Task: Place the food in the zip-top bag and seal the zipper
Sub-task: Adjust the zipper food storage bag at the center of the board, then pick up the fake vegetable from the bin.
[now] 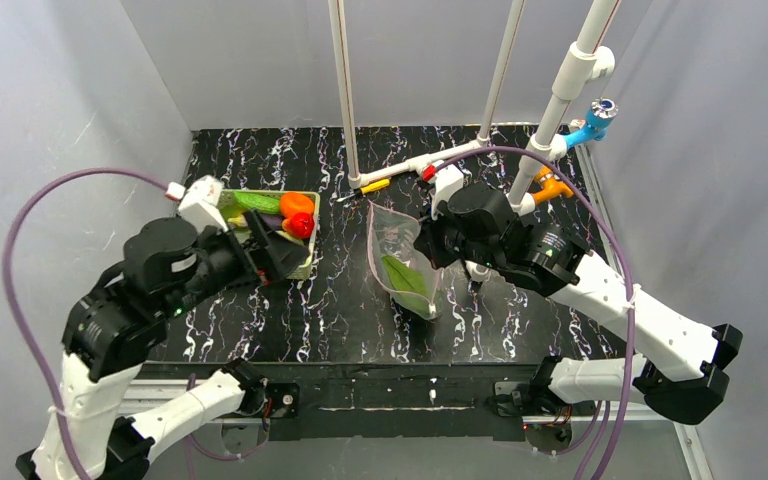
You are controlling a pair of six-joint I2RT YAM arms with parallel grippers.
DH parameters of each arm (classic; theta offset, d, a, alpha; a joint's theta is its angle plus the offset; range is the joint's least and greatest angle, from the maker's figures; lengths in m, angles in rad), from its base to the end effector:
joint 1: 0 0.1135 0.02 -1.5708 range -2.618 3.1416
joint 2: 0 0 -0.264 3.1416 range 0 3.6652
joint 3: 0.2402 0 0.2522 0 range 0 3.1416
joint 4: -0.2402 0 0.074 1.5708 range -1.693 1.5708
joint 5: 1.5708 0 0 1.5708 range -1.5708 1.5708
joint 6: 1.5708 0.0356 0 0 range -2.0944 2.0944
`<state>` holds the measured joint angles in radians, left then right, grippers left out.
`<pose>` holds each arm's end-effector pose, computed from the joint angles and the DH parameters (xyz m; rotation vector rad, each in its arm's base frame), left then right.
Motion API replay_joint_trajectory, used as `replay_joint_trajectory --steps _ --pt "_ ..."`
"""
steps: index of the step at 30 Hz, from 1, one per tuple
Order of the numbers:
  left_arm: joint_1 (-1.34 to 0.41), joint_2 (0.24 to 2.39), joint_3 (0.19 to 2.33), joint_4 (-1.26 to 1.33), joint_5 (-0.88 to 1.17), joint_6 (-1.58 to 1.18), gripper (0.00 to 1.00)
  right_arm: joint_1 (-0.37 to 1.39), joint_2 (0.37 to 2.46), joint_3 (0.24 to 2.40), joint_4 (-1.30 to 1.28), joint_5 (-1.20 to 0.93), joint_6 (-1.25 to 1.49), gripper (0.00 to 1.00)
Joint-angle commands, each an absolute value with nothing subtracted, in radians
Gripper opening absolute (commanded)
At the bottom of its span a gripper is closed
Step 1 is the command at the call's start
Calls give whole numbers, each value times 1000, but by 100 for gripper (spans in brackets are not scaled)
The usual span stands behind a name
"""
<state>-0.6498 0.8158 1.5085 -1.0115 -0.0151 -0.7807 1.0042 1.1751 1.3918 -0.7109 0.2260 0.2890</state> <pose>0.0746 -0.0560 0.4740 -0.1422 2.0020 -0.9402 0.1357 0.1984 0.4168 -0.6004 2.0125 0.5640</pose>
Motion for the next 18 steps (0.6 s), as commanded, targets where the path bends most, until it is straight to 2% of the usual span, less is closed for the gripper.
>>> replay_joint_trajectory --steps 1,7,12,18 --pt "-649 847 1505 -1261 -279 -690 98 1004 1141 1378 -623 218 298 1" --pt "-595 971 1415 -1226 -468 -544 98 1004 1129 1372 -633 221 296 1" --pt "-317 1076 1298 -1001 -248 -368 98 1004 1111 1358 -639 217 300 1" --pt "-240 1281 1228 -765 -273 -261 97 1003 1110 1360 -640 202 309 1"
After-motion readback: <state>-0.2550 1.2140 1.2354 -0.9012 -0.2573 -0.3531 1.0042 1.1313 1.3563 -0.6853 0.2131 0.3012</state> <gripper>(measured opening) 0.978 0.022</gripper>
